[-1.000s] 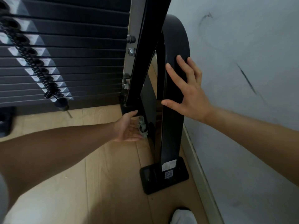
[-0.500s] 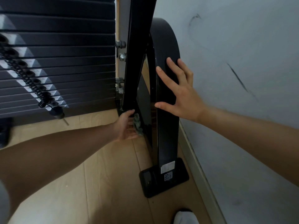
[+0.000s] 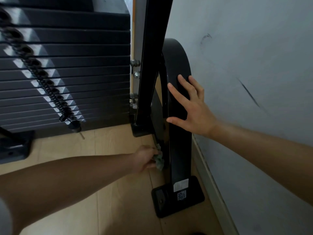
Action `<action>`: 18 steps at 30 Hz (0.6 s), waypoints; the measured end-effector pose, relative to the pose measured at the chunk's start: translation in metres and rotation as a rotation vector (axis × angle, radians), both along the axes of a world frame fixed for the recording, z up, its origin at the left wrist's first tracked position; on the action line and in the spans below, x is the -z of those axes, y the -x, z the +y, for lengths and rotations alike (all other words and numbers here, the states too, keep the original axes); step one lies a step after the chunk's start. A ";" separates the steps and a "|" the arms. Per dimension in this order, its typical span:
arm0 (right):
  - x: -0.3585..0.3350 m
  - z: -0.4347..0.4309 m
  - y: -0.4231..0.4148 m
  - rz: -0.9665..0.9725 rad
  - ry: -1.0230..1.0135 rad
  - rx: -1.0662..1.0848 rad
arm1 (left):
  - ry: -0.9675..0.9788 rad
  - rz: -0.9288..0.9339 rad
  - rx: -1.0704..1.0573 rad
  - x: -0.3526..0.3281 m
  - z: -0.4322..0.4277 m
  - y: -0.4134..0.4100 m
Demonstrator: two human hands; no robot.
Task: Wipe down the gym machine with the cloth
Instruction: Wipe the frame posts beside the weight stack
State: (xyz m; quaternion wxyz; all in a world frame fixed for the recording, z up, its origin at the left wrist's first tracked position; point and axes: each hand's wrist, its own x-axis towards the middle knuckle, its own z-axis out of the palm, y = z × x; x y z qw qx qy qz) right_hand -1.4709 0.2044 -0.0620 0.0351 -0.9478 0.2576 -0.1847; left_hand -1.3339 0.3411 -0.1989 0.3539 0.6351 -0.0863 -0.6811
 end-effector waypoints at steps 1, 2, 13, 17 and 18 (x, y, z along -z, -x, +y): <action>0.000 0.000 0.000 -0.004 0.000 -0.003 | 0.044 -0.010 -0.045 -0.001 -0.005 -0.005; 0.000 0.000 0.000 -0.007 0.002 -0.004 | 0.089 -0.017 -0.099 -0.005 -0.010 -0.012; 0.002 -0.001 0.001 -0.015 -0.017 -0.026 | 0.129 0.072 -0.665 -0.018 -0.058 -0.069; 0.004 -0.003 0.001 -0.019 0.004 -0.039 | 0.130 0.164 -0.743 -0.029 -0.065 -0.056; 0.004 -0.003 0.001 -0.018 0.003 -0.037 | 0.121 0.182 -0.769 -0.030 -0.068 -0.055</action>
